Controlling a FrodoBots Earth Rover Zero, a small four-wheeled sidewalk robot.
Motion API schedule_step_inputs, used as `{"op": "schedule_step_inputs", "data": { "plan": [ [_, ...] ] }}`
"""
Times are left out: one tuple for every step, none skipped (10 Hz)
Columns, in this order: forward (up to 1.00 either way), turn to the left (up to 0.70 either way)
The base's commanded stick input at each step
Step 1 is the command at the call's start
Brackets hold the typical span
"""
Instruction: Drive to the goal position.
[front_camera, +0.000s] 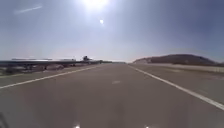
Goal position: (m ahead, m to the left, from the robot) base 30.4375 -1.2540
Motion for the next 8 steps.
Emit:
{"op": "schedule_step_inputs", "data": {
  "plan": [
    [1.0,0.0],
    [1.0,0.0],
    [1.0,0.0],
    [1.0,0.0],
    [1.0,0.0],
    [1.0,0.0],
    [1.0,0.0],
    [1.0,0.0]
  ]
}}
